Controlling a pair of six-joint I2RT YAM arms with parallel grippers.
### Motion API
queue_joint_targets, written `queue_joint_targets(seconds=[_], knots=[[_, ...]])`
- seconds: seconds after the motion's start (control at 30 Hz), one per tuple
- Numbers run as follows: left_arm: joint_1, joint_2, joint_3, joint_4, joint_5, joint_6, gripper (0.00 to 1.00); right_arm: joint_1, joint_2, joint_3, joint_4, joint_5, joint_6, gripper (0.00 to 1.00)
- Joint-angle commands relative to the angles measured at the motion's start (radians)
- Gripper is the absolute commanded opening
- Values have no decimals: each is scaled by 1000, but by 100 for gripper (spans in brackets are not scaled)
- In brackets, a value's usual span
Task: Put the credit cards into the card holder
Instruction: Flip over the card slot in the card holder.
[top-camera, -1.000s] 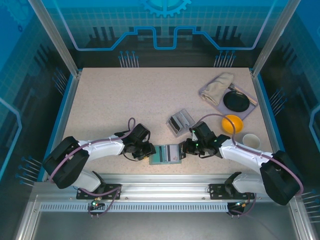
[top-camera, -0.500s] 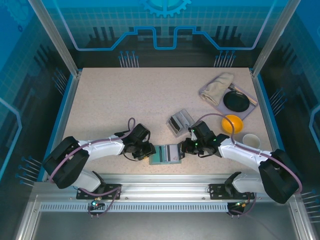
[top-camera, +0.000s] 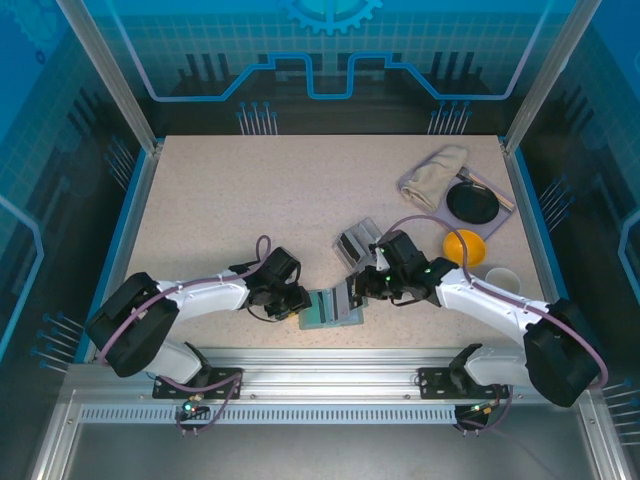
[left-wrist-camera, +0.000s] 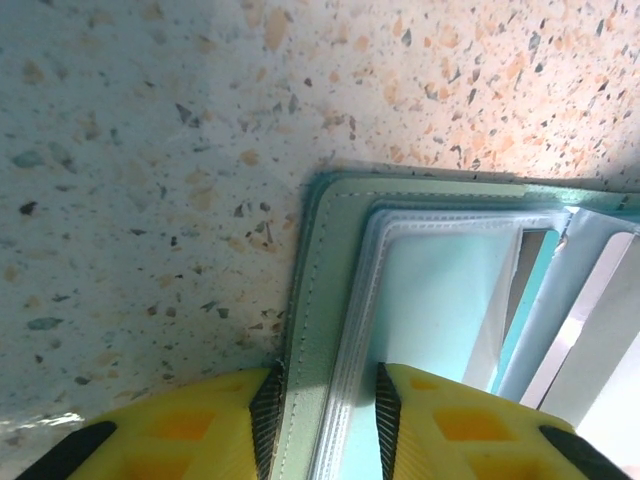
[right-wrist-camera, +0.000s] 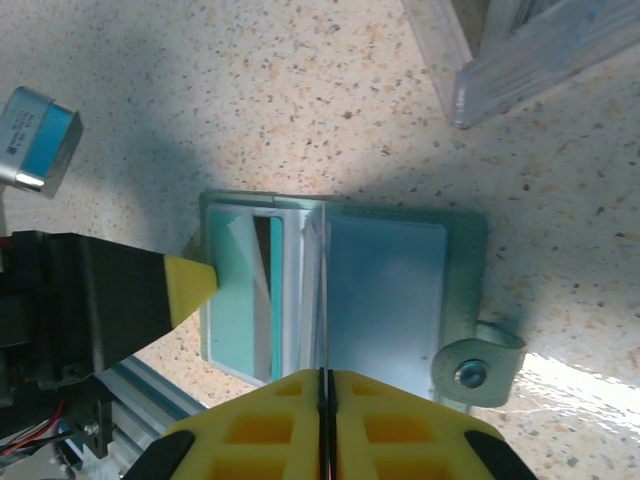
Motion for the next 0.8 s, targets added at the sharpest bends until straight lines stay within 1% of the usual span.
queue_joint_targets(seconds=[0.0,0.2,0.37,0.57,0.77], knots=[[-21,54,-3,92,21,-6,33,17,26,41,-4,-46,-18,11],[-24,53,-5,107,26,-10,32,46,84,67,31,-77,-17,11],[-28,52,0,113,27,-12,32,52,115,81,25,-75,-25,10],[-29,43,-1,99,14,-13,32,52,118,88,-17,-37,-35,11],[-28,16,-15,97,-7,-16,32,54,154,92,24,-114,-36,11]])
